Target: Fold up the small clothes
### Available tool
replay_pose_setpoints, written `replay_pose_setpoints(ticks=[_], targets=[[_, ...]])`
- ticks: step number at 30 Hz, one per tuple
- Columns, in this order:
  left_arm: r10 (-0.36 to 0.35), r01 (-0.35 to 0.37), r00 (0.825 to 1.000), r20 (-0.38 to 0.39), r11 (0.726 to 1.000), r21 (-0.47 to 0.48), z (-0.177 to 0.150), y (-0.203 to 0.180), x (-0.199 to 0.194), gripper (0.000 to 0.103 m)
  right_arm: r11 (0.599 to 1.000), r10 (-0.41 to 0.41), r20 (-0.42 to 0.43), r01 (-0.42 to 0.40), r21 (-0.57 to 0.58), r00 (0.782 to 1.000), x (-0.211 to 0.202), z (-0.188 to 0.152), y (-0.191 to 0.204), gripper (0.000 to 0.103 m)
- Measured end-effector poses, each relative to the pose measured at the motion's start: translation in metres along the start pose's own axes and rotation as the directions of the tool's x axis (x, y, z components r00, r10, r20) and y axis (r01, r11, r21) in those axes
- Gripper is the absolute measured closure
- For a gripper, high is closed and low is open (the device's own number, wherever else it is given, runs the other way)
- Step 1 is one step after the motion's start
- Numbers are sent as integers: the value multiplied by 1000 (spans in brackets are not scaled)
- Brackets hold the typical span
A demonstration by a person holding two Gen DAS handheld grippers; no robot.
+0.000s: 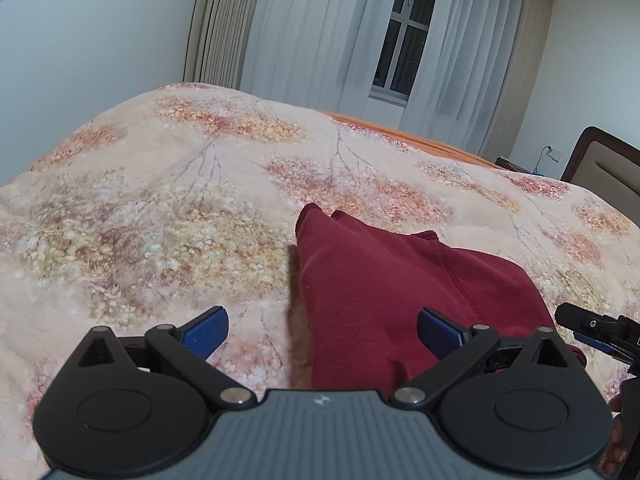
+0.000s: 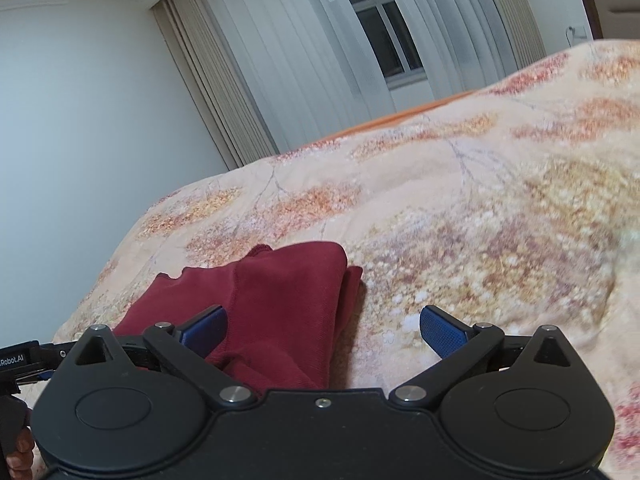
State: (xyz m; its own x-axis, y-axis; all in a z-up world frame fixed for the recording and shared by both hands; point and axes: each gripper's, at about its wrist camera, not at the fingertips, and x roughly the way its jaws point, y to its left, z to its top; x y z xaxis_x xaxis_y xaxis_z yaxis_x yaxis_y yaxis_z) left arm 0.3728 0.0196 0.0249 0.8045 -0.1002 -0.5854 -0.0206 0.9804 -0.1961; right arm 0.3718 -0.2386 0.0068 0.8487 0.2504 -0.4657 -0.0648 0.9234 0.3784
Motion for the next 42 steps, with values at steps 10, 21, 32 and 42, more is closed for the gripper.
replay_pose_setpoints(ticks=[10,21,32,42], targets=[[18,-19,998,60,1000,5,-10,-5,-25,1,992,-68,10,69,-103,998,-32,-3,19,1],[58,-60,989,135,998,9,-35,-11,-61,1,983,-76,73,87,-159,994,-78,-13,37,1],[31,-43,980,197,997,57,-59,-21,-101,0,967,-103,141,132,-217,985,-127,-37,53,1],[0,-21,973,231,996,91,-80,-22,-133,0,951,-125,192,173,-255,973,-165,-63,71,1]])
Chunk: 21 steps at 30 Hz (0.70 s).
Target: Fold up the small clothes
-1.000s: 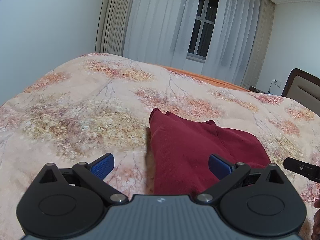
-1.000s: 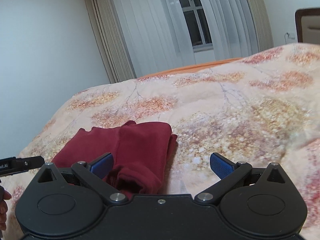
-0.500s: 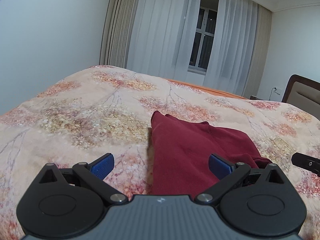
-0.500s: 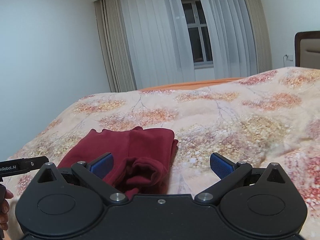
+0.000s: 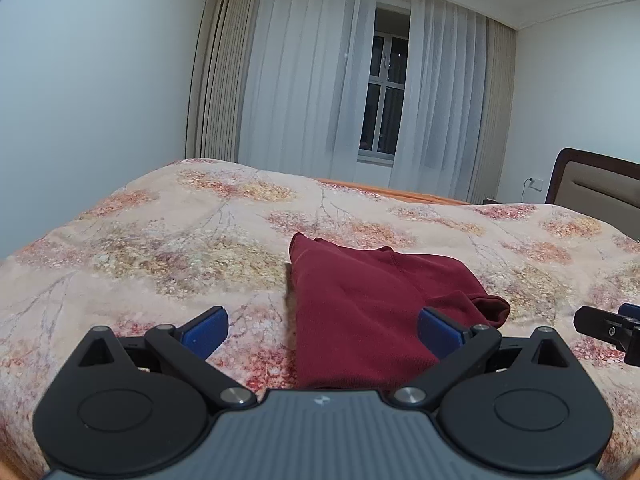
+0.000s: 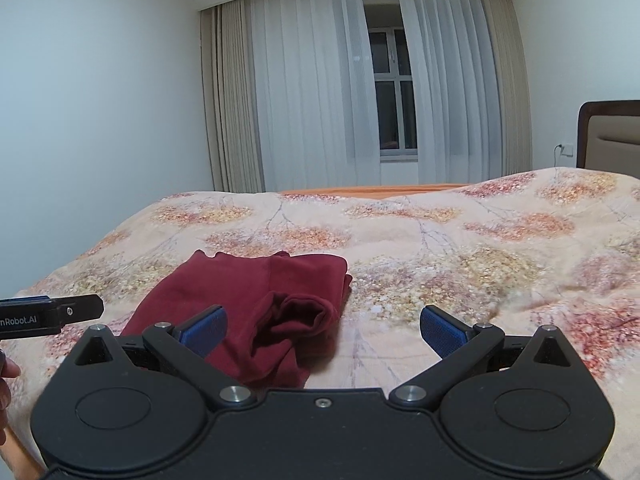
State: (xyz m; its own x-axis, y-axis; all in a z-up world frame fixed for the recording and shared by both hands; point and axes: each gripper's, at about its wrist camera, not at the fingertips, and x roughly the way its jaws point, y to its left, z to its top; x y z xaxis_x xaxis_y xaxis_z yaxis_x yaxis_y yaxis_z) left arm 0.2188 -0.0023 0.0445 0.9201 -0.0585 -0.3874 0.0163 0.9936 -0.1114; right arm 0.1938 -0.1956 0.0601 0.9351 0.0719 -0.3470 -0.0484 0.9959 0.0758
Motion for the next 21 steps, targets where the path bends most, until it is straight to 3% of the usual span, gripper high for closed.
replay_pose_setpoints(ticks=[21], targets=[[37,-38,999,29,998,59,-31,9,-47,0,997,-78,124,80,-15,989,-59,-32,23,1]])
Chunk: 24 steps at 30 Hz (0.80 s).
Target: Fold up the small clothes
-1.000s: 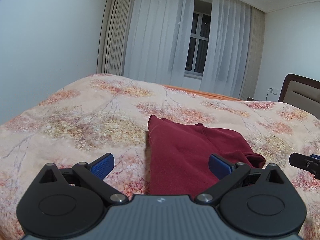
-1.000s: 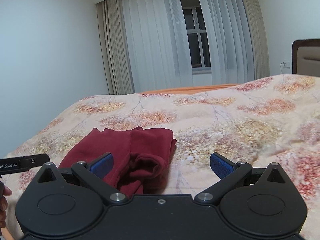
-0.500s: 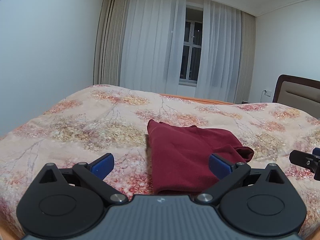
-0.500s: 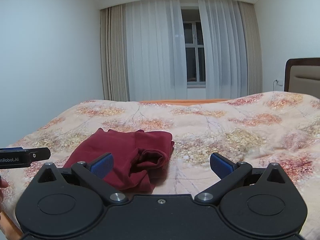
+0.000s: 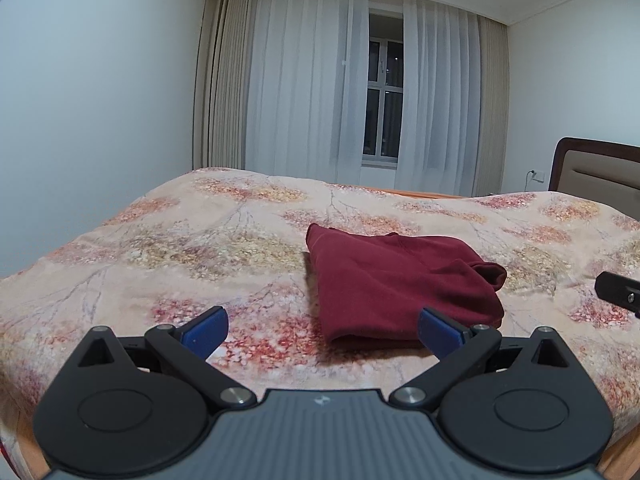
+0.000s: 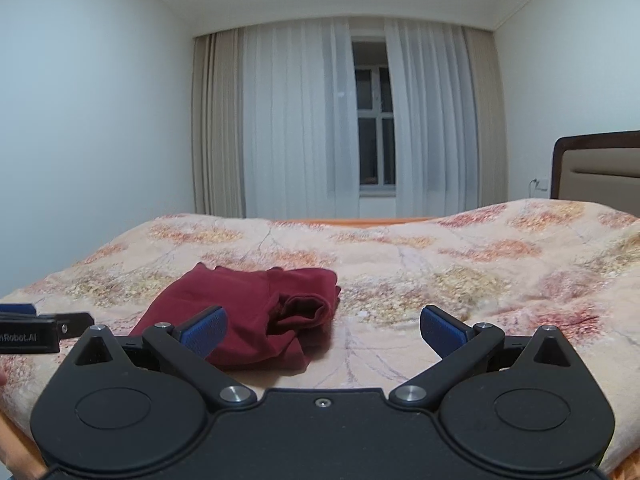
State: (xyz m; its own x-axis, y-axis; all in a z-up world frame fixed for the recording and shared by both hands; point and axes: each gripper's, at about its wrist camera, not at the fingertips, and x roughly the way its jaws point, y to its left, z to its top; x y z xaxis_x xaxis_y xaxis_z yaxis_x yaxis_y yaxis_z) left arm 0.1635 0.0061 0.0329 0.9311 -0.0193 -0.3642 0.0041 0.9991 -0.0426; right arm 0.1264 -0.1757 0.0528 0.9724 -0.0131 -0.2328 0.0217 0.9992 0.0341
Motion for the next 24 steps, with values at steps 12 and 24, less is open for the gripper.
replay_pose_setpoints(ticks=[12,24], targets=[[14,-14,1000,1,1000,-23,-11,13,-10,0,1000,13,-4,-13,-13,1000,-6,-18,13,1],[35,-35,999,-3,999,-19,-27,17,-13,0,999,34,-25,-35,-21,999,-6,-34,19,1]])
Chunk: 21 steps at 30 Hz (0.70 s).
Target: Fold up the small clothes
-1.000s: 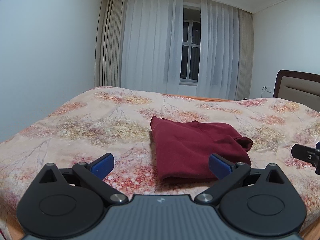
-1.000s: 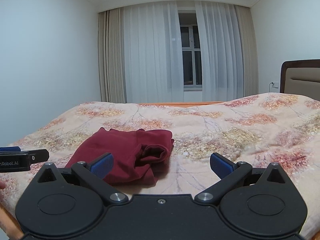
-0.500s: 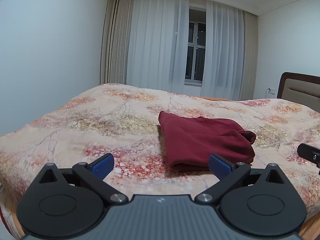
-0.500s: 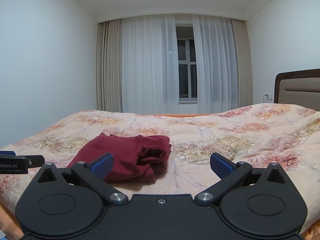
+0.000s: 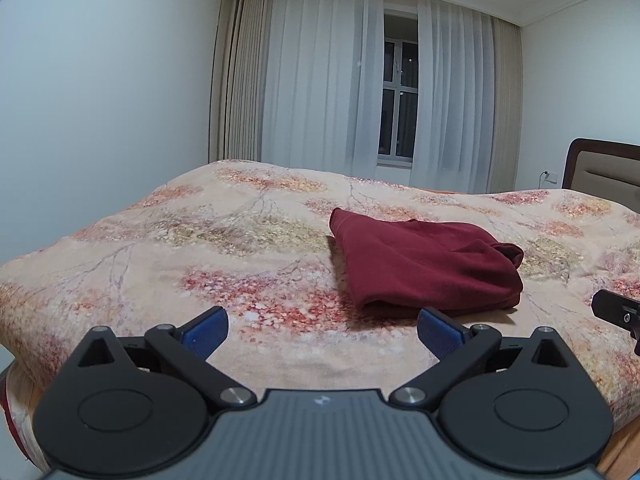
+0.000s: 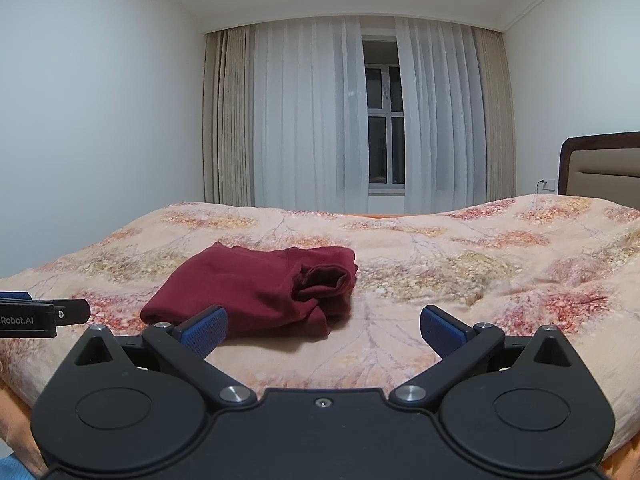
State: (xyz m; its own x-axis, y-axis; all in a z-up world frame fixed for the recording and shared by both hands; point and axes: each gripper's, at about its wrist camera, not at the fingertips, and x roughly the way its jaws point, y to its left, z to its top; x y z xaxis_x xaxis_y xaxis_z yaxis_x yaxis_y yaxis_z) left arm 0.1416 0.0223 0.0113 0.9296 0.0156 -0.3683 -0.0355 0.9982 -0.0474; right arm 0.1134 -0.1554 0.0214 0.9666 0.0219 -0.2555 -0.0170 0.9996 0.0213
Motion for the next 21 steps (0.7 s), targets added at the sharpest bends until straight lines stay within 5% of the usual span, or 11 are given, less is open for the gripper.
replay_pose_setpoints(ticks=[21], targets=[[13,-13,1000,-26,999,35,-14,-7,4,0,999,-9,-37,10,32,999,4,-17,-10,1]])
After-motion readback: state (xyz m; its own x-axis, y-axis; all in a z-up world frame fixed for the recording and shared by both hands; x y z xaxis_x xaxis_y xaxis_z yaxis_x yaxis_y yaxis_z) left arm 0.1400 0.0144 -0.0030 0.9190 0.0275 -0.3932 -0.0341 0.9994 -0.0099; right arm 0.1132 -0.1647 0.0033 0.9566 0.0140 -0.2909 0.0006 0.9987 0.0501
